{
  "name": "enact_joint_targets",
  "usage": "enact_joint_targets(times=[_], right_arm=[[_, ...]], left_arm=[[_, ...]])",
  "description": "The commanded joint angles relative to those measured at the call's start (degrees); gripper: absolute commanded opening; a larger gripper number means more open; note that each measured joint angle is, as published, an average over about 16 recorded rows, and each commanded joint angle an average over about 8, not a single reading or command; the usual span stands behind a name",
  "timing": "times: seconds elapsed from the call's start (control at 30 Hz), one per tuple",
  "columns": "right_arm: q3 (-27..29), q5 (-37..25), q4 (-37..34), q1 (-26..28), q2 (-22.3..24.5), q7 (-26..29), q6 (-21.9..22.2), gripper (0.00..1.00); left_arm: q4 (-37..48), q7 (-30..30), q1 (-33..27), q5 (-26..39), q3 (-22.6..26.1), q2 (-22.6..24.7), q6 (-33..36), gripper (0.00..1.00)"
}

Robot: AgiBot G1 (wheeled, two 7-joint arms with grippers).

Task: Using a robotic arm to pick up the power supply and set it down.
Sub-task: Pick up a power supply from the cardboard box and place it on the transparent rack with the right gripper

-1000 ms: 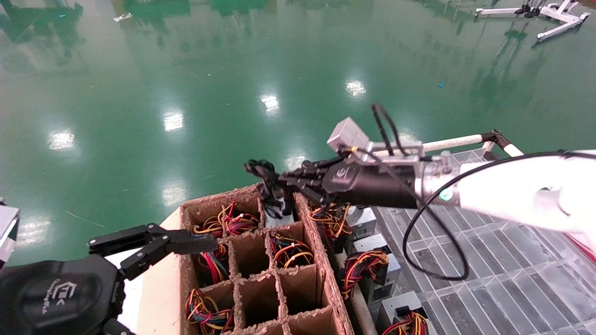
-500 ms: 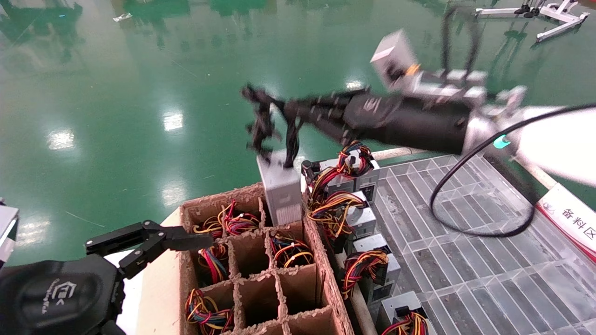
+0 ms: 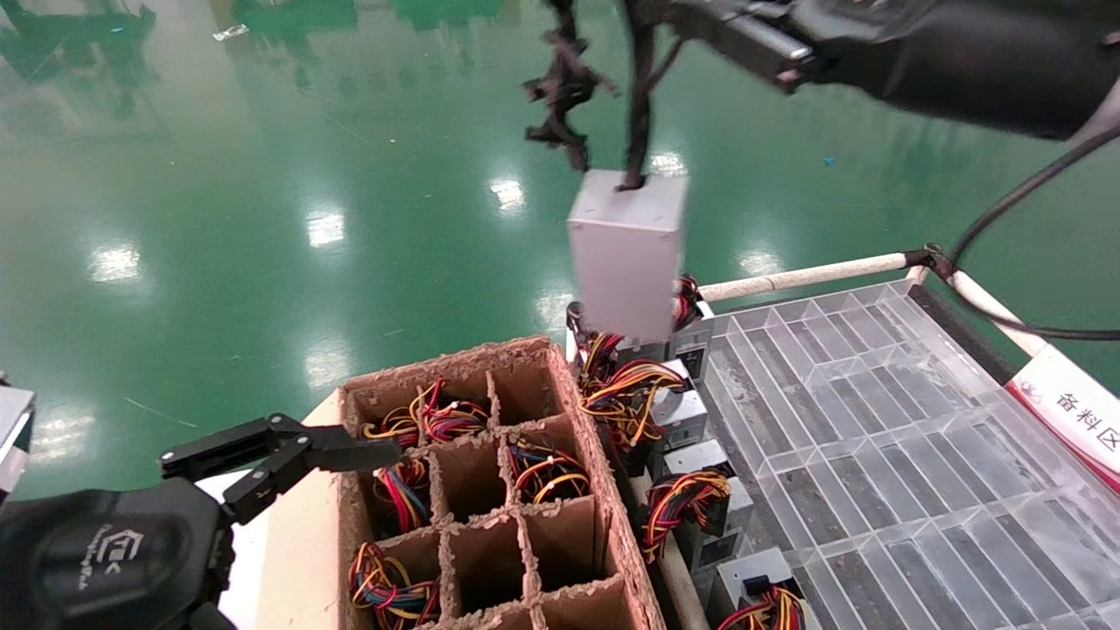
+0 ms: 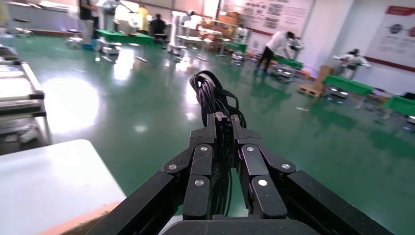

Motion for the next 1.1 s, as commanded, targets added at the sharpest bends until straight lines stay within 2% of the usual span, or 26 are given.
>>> enact_joint_targets(times=[0.03,0.57,0.83,1.1], right_arm=[[0.0,-0.1,0.1,0.8,1.1,0.1,0.1,0.00],[-0.5,-1.4,-4.3,-0.7,10.6,1.0,0.6,0.00],[-1.4,-2.6,-6.2,-2.9,11.0,0.5,2.2,0.00],[-1.5,-2.8,-8.3,-6.1,9.1,-0.5,5.0,0.00]], left_arm=[[0.0,0.0,0.0,0.0,0.0,0.0,0.0,1.00],[0.0,0.0,0.0,0.0,0.0,0.0,0.0,1.00],[0.0,0.0,0.0,0.0,0.0,0.0,0.0,1.00],[0.0,0.0,0.0,0.0,0.0,0.0,0.0,1.00]])
